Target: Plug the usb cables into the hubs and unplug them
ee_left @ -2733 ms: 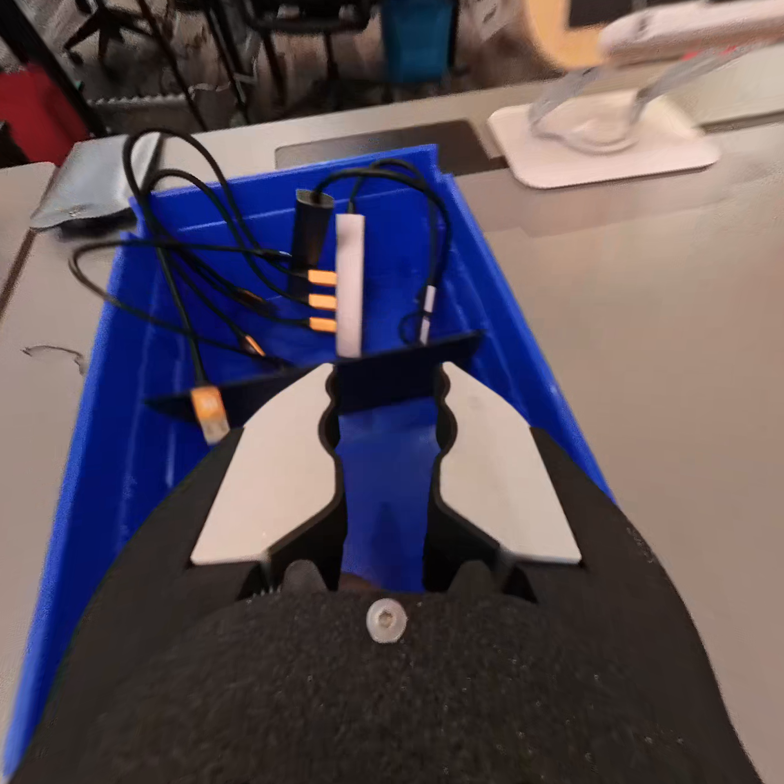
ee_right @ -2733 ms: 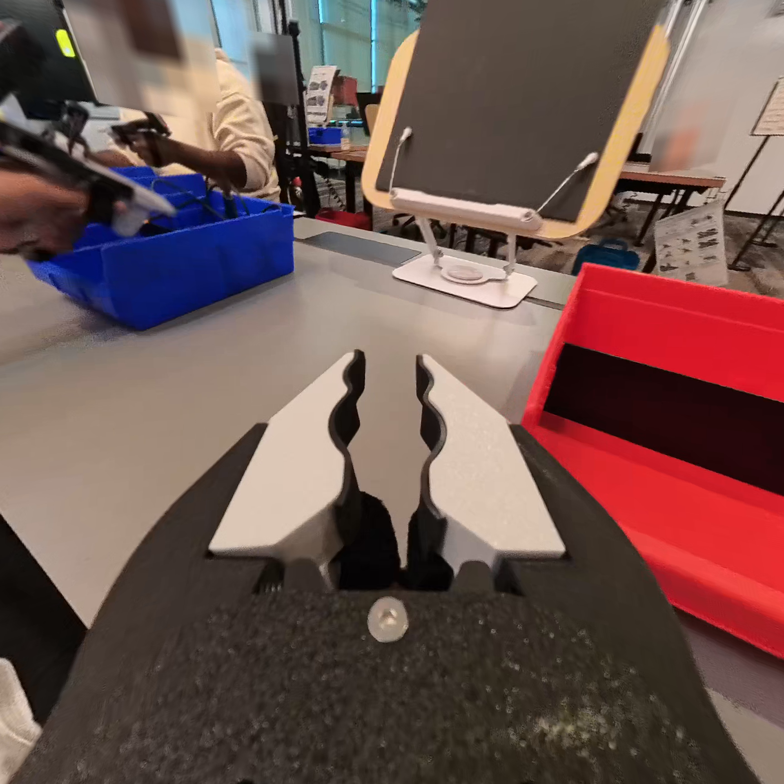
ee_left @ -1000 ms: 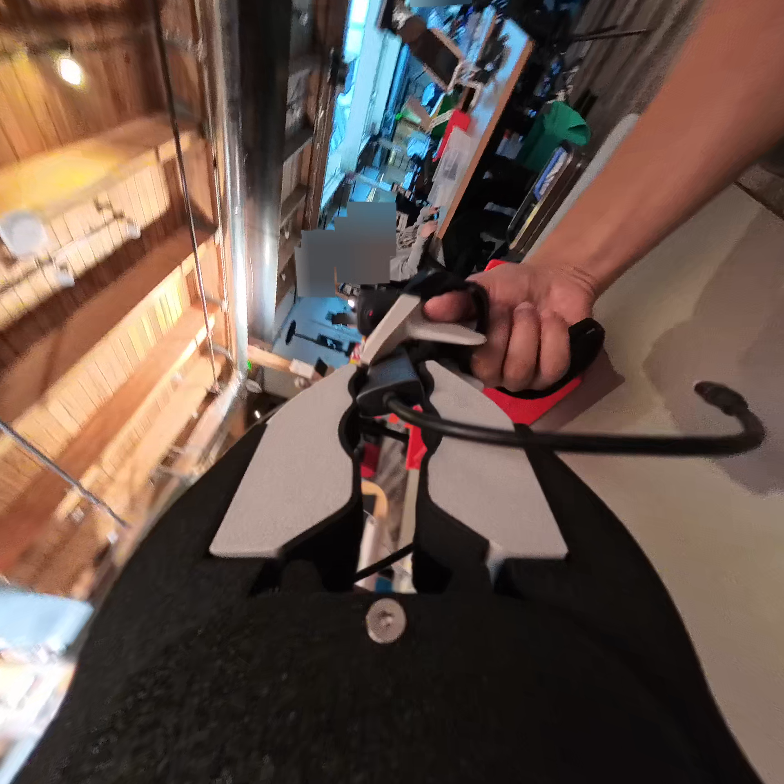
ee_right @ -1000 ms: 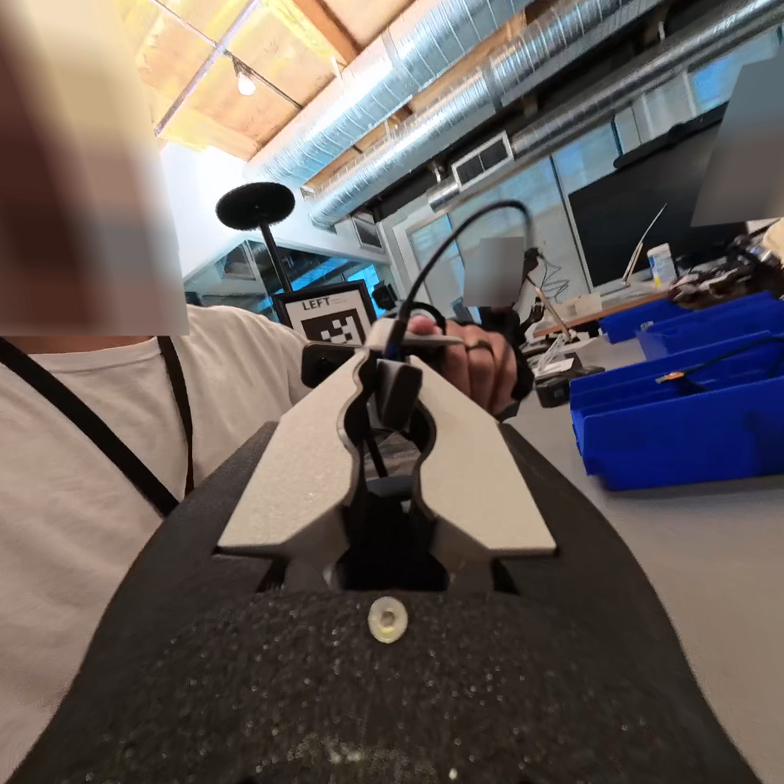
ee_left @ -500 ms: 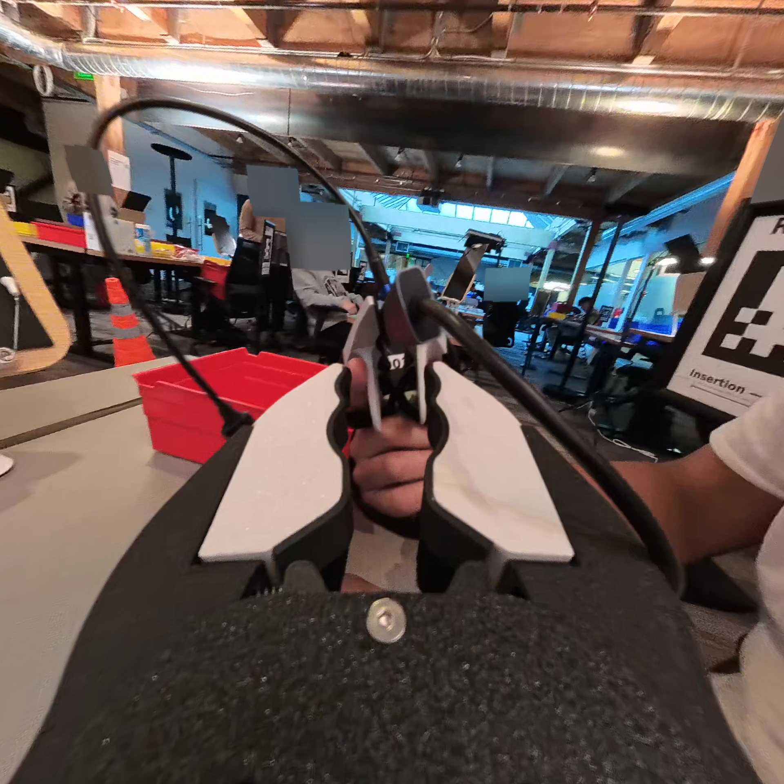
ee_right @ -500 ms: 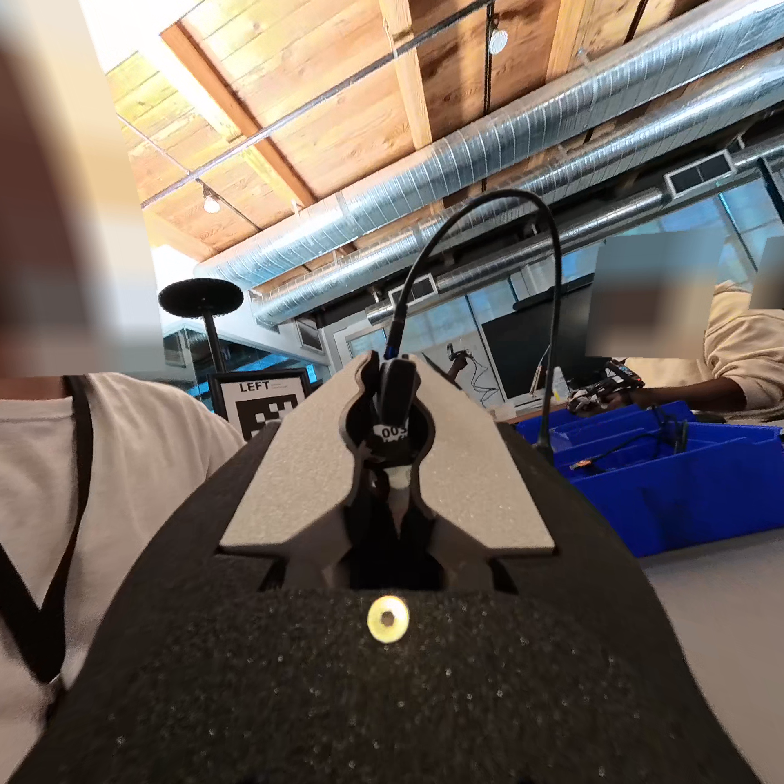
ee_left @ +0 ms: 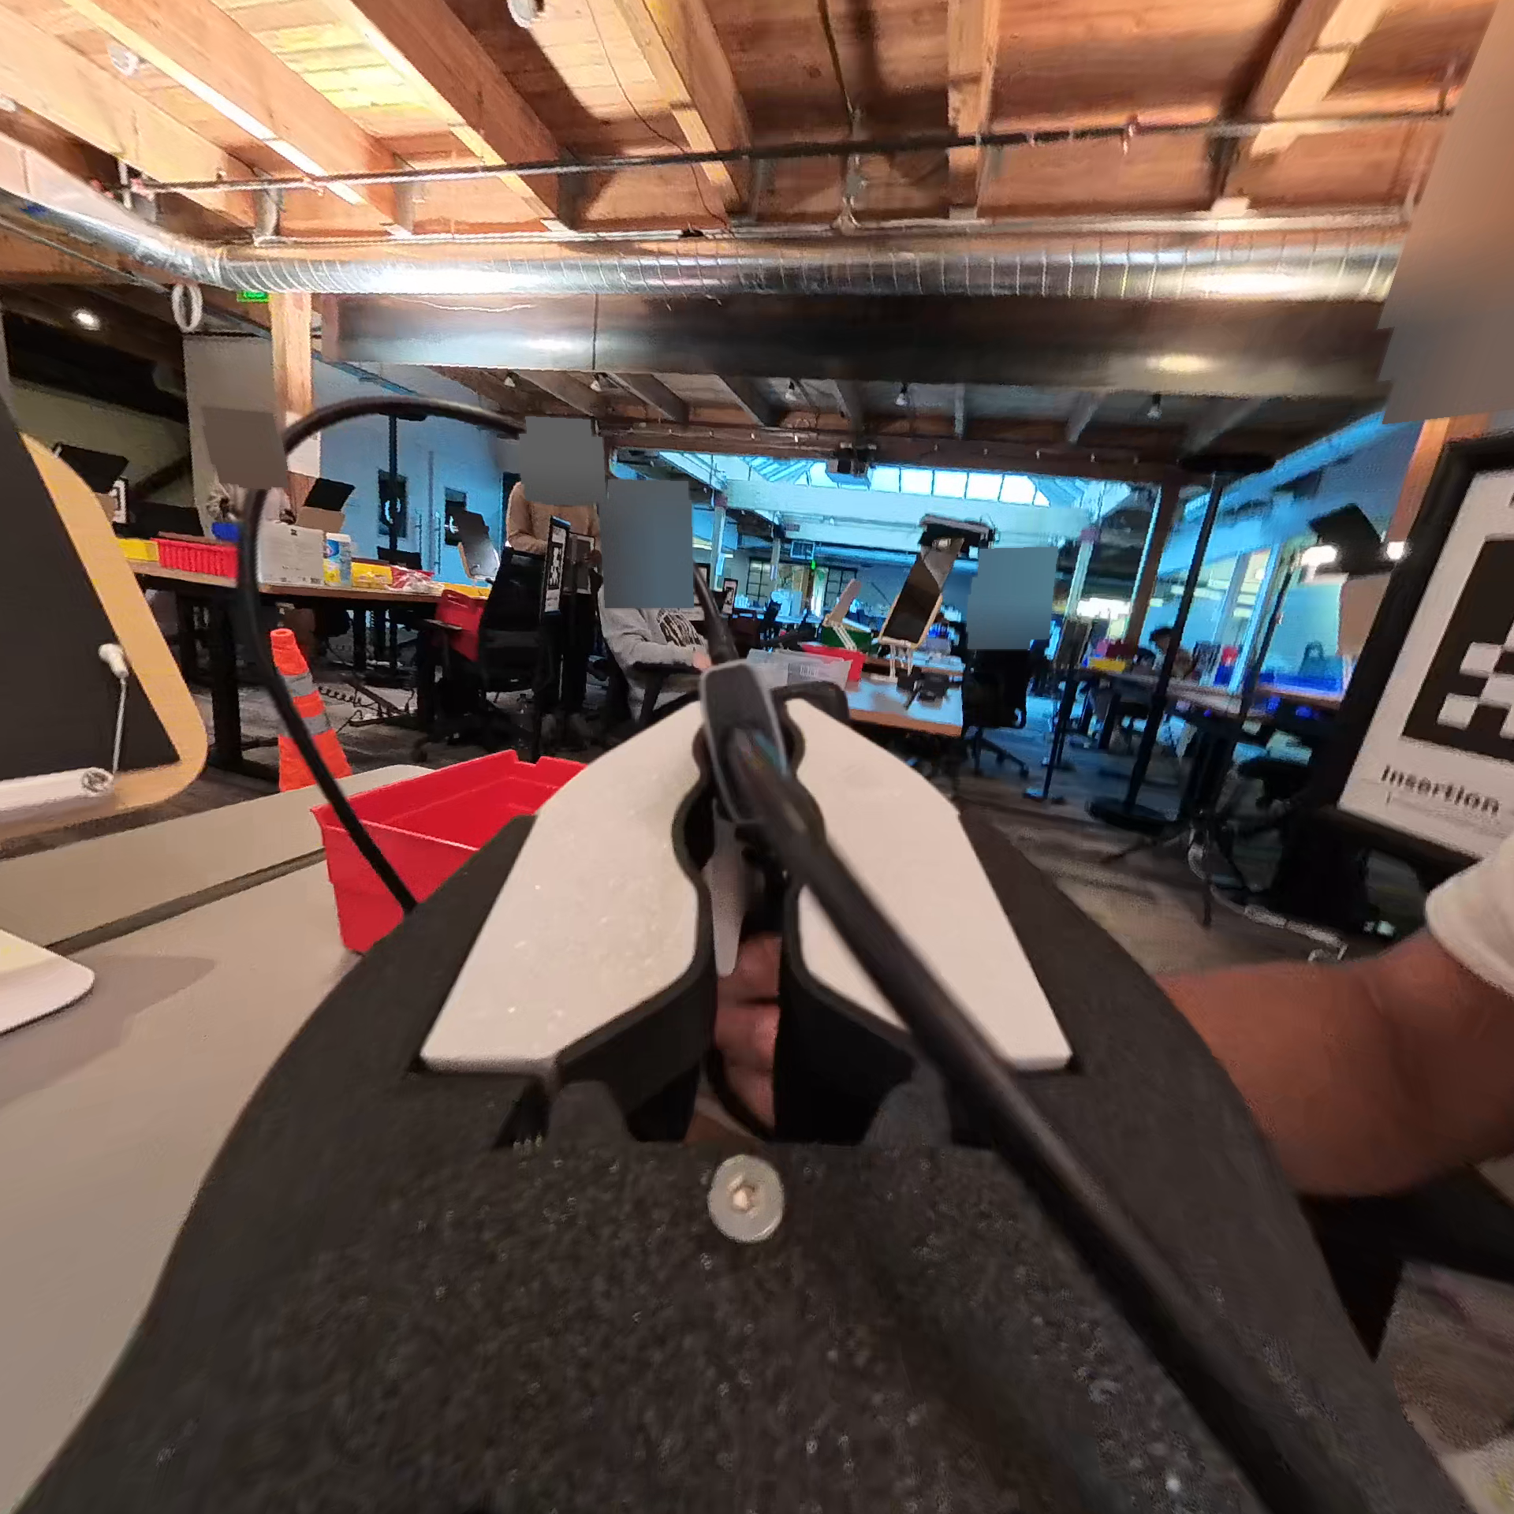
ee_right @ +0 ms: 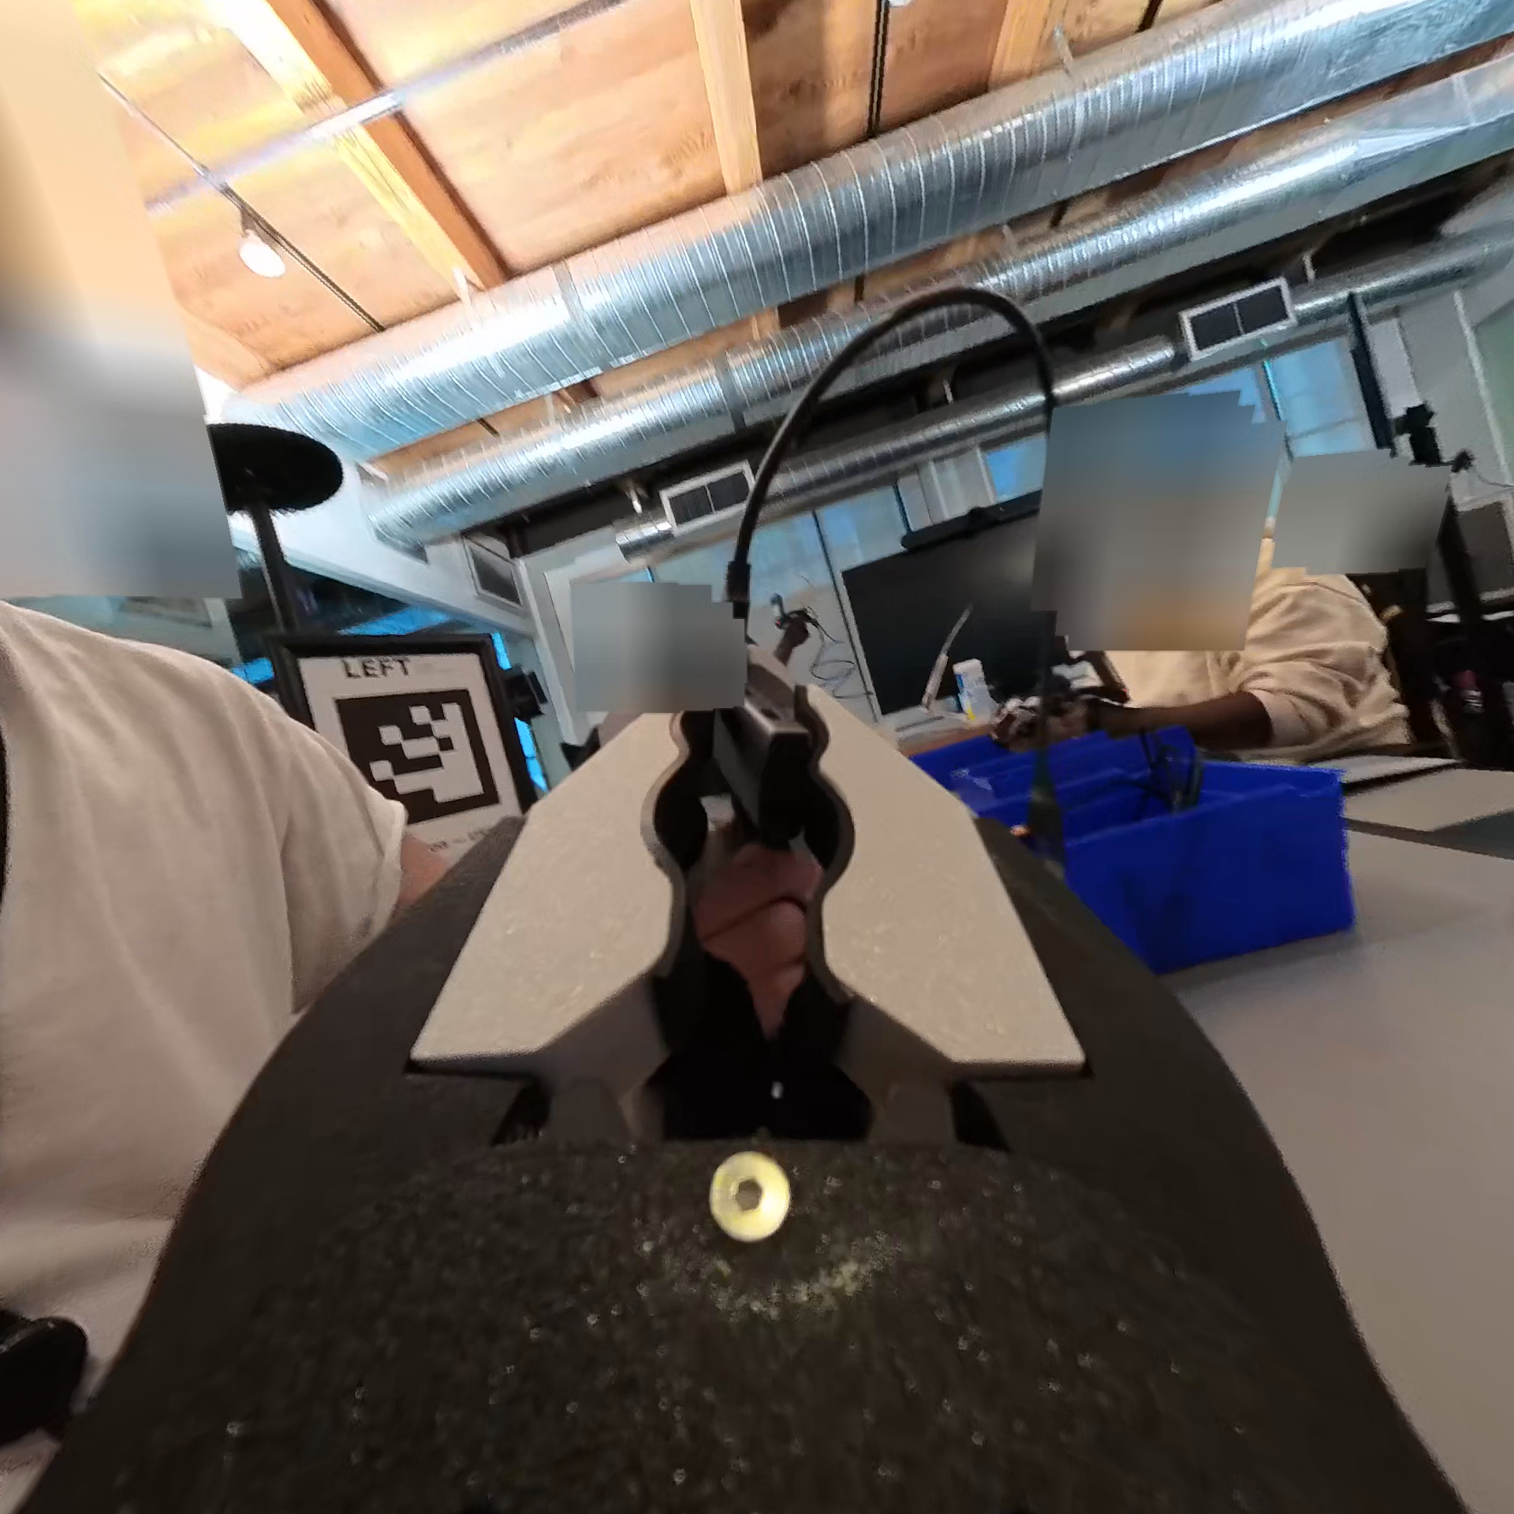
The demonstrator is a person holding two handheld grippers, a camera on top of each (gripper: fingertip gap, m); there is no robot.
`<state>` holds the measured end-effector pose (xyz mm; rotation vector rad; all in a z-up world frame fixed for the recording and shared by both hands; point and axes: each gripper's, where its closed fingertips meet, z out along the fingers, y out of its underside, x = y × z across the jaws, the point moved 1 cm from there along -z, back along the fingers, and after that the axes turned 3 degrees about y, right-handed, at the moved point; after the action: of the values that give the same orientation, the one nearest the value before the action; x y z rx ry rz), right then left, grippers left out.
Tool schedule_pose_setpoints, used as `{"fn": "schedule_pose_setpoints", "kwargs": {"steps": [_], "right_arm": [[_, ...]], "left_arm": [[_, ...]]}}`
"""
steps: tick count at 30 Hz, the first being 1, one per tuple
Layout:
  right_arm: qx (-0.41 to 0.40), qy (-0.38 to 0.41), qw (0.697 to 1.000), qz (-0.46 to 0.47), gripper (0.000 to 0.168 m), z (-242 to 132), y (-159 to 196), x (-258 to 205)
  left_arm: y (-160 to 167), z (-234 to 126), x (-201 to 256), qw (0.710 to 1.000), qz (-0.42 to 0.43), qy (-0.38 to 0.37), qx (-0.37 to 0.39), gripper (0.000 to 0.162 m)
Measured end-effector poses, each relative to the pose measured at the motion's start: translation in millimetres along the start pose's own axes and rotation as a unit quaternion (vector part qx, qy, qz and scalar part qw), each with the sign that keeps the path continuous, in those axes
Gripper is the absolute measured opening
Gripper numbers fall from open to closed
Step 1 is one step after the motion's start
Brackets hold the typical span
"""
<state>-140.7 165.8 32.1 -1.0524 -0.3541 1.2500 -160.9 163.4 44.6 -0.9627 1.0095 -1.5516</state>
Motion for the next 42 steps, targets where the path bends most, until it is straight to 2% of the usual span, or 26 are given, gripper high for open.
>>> {"fn": "schedule_pose_setpoints", "kwargs": {"steps": [6, 12, 16, 23, 26, 28, 31, 33, 36, 38, 42], "right_arm": [[-0.109, 0.021, 0.992, -0.068, 0.021, -10, 17, 6], [-0.122, 0.000, 0.987, -0.108, 0.009, -11, 21, -4], [-0.144, 0.000, 0.982, -0.125, 0.008, -13, 25, -3], [-0.169, 0.004, 0.977, -0.130, 0.012, -16, 36, 3], [-0.176, 0.018, 0.975, -0.134, 0.014, -17, 38, 8], [-0.188, 0.057, 0.969, -0.153, 0.020, -16, 39, 19], [-0.207, 0.163, 0.949, -0.175, 0.038, -15, 34, 52], [-0.232, 0.247, 0.918, -0.206, 0.045, -25, 30, 77], [-0.270, 0.268, 0.893, -0.241, 0.033, -35, 34, 82], [-0.276, 0.282, 0.886, -0.243, 0.032, -36, 38, 85], [-0.278, 0.308, 0.885, -0.211, 0.029, -43, 45, 99]], "left_arm": [[3, -7, 2, 0.993, 0.103, 0.020, -0.056, 0.010], [8, -12, -4, 0.993, 0.068, 0.048, -0.081, 0.015], [16, -17, -5, 0.988, 0.074, 0.061, -0.118, 0.018], [25, -19, 0, 0.990, 0.041, 0.077, -0.114, 0.010], [29, -18, -1, 0.988, 0.061, 0.075, -0.120, 0.010], [33, -16, -7, 0.981, 0.121, 0.058, -0.137, 0.010], [38, -11, -27, 0.948, 0.266, 0.030, -0.174, 0.010], [43, -7, -51, 0.898, 0.397, -0.010, -0.189, 0.010], [57, -3, -84, 0.811, 0.549, -0.052, -0.194, 0.010], [71, -1, -97, 0.784, 0.590, -0.066, -0.181, 0.010], [94, -2, -99, 0.762, 0.623, -0.080, -0.159, 0.010]]}}
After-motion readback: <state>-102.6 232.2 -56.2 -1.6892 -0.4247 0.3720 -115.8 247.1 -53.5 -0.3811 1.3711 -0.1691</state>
